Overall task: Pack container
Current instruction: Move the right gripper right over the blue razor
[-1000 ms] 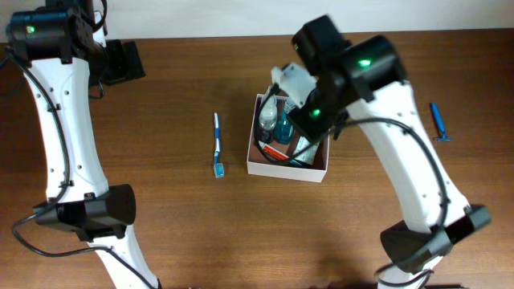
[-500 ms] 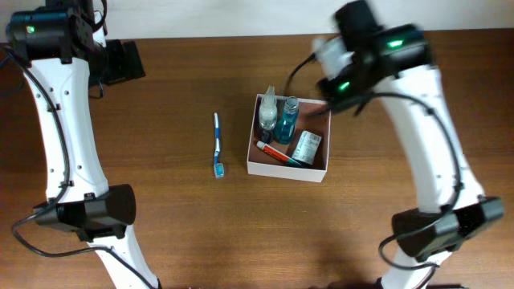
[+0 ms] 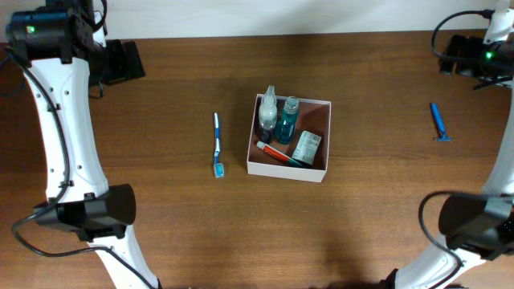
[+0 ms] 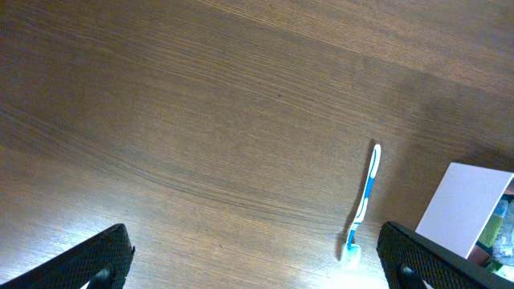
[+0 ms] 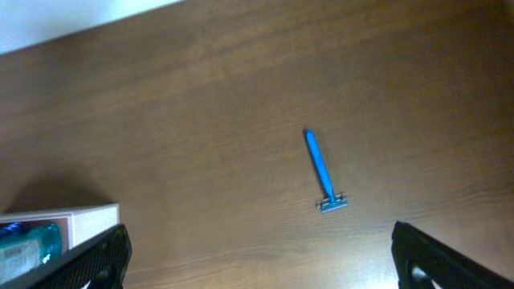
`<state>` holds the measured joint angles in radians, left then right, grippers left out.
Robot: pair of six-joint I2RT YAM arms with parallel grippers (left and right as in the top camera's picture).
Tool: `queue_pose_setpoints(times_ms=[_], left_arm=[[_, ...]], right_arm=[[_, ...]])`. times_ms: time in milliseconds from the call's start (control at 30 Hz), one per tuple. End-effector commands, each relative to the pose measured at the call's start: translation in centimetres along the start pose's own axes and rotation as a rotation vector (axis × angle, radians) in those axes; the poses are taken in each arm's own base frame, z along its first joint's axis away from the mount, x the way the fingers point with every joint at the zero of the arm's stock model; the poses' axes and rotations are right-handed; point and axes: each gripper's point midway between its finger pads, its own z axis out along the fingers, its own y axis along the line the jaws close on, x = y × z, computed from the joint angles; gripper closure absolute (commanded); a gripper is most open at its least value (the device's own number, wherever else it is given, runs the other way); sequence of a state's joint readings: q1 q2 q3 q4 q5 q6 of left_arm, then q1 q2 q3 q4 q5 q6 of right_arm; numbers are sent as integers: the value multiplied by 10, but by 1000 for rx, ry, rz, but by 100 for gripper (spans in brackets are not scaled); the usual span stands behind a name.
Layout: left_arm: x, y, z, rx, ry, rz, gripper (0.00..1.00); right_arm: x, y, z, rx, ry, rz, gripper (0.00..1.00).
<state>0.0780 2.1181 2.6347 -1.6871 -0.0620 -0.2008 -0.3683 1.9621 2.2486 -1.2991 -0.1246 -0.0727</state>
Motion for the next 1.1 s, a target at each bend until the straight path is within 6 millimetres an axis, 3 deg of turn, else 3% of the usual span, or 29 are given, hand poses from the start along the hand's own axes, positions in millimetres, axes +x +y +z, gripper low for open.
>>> queue_pose_setpoints(times_ms=[0, 133, 233, 433, 633, 800, 1067], left_arm=[[0, 1, -9, 6, -18, 13, 1], [0, 1, -9, 6, -18, 13, 1], [0, 1, -9, 6, -18, 13, 1], [0, 1, -9, 6, -18, 13, 1], [0, 1, -9, 6, -18, 13, 1], [0, 1, -9, 6, -18, 13, 1], [0, 1, -9, 6, -18, 13, 1]], right_arm=[[18, 0, 59, -49, 109, -93, 1], [30, -23, 112, 37, 193, -99, 1], [42, -28, 144, 30, 246, -172, 1], [72, -51, 190, 74, 362, -228, 1], [82, -75, 202, 75, 384, -202, 2], [93, -73, 208, -30, 399, -286, 1], [107, -79, 219, -48, 427, -273, 1]])
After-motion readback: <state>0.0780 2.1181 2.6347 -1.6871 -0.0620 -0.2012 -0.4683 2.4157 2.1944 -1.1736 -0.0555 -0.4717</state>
